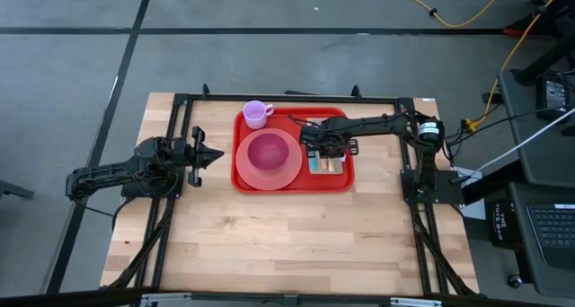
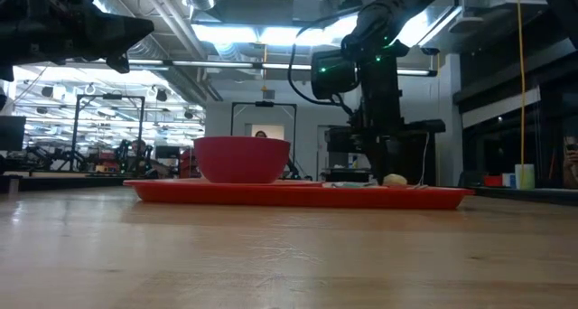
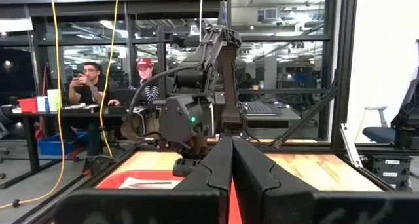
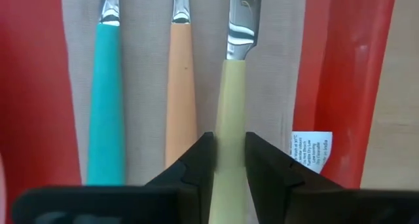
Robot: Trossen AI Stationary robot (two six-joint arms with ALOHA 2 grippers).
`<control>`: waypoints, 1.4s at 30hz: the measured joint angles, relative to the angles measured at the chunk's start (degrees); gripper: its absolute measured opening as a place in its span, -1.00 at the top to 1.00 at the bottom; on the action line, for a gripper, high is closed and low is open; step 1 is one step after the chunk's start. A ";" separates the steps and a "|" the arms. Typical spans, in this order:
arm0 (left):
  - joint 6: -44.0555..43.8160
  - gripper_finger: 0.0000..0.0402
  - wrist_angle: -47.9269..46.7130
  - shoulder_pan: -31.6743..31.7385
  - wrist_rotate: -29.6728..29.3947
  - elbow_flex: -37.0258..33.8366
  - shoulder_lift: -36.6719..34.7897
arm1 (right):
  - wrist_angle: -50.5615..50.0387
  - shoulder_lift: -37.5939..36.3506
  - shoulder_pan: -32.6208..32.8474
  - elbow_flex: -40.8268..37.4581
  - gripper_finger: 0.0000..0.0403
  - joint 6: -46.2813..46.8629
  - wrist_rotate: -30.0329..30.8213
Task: Set up tray
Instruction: Put the yellow knife on top of the brown napkin on the right side of the orange fork
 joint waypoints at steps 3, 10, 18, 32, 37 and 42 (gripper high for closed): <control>-0.02 0.98 0.00 0.00 0.00 0.00 0.00 | 0.40 0.01 0.00 0.00 0.58 -0.07 0.00; 0.00 0.98 0.00 0.02 0.00 -0.02 0.00 | 0.93 0.01 0.00 0.00 0.57 -0.82 -0.02; -0.04 0.98 0.00 0.00 0.00 0.00 0.00 | 0.89 -0.01 -0.04 -0.01 0.56 -1.61 0.02; -1.99 0.98 0.01 0.01 0.01 0.00 0.00 | 0.66 -0.02 -0.11 -0.02 0.56 -2.61 0.07; -1.99 0.98 0.00 0.01 0.02 0.00 0.00 | -0.83 0.01 -0.11 -0.02 0.56 -2.57 0.52; -2.00 0.98 0.00 0.01 0.02 -0.01 0.00 | -1.14 -0.01 -0.11 -0.02 0.56 -2.54 0.63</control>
